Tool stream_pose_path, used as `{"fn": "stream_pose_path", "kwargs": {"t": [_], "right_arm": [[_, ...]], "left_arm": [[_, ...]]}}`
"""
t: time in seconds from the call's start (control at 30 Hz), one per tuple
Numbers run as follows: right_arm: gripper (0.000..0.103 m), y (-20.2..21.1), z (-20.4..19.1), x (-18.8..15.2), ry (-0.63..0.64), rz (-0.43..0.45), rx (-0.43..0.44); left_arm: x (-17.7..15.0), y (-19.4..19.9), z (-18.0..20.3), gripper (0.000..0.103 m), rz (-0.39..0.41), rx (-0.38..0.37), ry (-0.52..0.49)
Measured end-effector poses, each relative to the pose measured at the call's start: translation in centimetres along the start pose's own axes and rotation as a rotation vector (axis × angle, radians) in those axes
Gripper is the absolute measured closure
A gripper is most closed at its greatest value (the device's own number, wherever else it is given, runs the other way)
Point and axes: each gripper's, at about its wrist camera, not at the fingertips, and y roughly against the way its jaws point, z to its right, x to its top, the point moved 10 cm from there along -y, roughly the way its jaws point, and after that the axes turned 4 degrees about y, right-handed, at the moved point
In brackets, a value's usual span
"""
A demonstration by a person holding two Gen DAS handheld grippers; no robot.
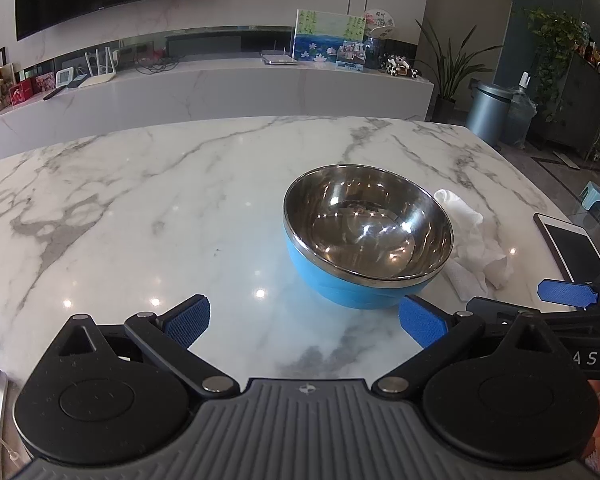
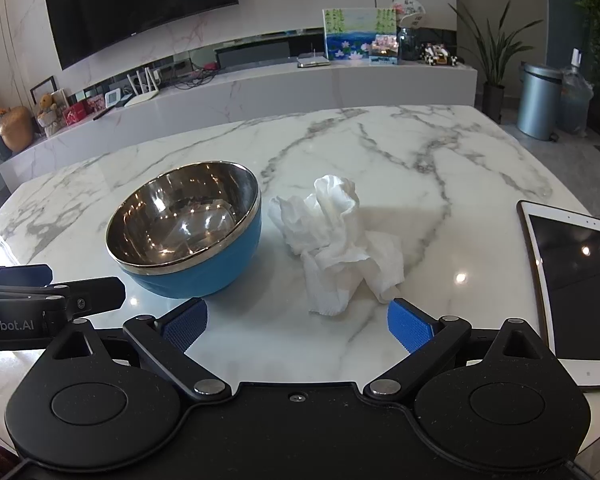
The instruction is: Clean bowl
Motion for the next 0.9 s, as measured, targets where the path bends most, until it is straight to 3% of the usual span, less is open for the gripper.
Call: {"fn": "stream_pose_path", "kwargs": {"t": [0.9], "right_arm": [[0.006,-0.11,0.04,-0.15,-0.001,-0.009,-0.001]], "left_arm": [[-0.16,-0.05,0.11,0.001,-0.006,-0.001,0.005]]}}
